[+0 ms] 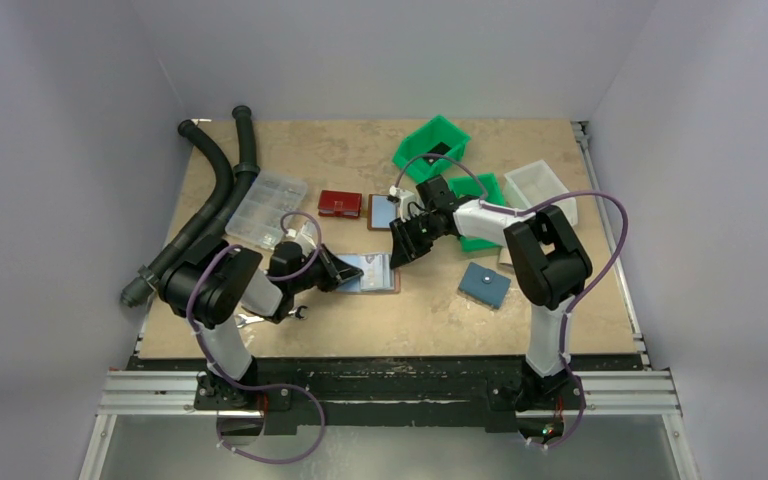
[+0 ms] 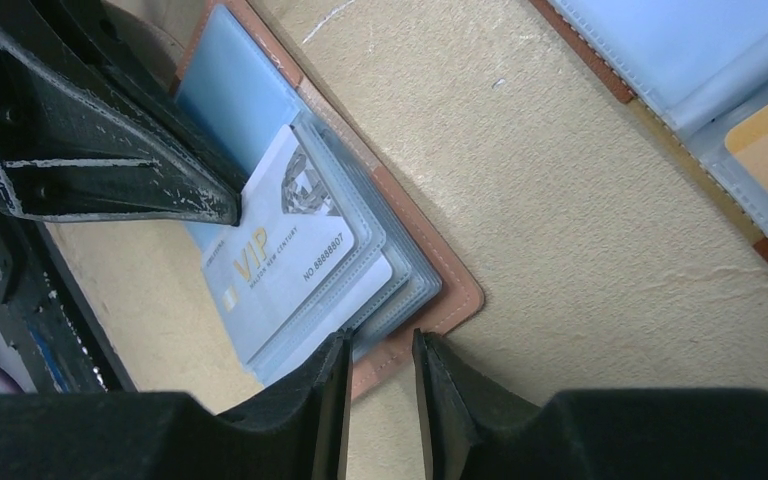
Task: Take the credit cards out of the card holder
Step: Remove the credit card from the card holder.
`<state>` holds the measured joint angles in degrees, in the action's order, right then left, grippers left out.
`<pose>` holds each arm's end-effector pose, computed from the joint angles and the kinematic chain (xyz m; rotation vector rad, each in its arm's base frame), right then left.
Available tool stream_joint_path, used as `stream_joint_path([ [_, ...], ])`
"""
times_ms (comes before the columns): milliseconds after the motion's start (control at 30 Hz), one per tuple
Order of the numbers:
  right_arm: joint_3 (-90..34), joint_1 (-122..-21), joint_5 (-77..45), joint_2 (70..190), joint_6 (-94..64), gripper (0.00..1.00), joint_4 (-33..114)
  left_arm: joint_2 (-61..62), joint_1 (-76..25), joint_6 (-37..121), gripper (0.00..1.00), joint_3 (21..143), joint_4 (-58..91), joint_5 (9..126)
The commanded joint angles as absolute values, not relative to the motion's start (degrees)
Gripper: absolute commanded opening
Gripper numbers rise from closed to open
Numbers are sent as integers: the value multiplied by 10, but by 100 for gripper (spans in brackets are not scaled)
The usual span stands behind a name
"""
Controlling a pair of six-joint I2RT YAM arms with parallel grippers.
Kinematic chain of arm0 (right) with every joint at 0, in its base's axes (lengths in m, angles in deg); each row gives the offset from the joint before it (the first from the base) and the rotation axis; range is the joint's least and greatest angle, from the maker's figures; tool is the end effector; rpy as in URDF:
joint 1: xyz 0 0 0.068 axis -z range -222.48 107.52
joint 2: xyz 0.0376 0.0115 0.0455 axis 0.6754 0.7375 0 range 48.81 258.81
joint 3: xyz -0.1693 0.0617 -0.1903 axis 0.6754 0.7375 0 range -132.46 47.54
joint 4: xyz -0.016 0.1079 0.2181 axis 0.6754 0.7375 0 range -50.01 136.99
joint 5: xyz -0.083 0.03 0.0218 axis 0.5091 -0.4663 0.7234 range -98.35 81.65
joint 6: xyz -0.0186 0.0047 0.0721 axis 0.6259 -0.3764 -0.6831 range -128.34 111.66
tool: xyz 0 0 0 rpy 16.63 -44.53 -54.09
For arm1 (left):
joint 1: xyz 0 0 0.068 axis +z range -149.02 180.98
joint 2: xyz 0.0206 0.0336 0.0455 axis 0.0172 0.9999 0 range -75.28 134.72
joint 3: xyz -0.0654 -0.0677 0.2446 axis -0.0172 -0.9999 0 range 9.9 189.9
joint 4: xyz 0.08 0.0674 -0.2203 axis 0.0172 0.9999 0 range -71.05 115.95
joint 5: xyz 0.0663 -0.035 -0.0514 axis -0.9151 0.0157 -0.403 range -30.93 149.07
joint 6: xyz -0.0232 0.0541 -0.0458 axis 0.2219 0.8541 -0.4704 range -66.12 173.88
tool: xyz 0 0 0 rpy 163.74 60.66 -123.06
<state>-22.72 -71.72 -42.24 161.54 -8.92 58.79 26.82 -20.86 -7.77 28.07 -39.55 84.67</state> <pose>0.3194 0.2187 0.1278 -0.8568 2.5187 0.9558 0.2447 -0.1272 0.0862 -0.4580 2.2044 -1.3153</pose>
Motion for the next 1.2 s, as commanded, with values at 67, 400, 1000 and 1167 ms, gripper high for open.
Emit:
stream_joint_path([
  [67, -210, -717, -319, 1649, -79, 33, 634, 261, -193, -41, 0, 270, -350, 850],
  [400, -211, -717, -314, 1651, -79, 33, 635, 226, -184, -25, 0, 266, -302, 855],
  [1000, -213, -717, -373, 1640, -66, 36, 636, 266, -179, -94, 17, 247, -458, 922],
  [1167, -213, -717, -391, 1639, -62, 36, 637, 305, -179, -119, 33, 248, -506, 931],
])
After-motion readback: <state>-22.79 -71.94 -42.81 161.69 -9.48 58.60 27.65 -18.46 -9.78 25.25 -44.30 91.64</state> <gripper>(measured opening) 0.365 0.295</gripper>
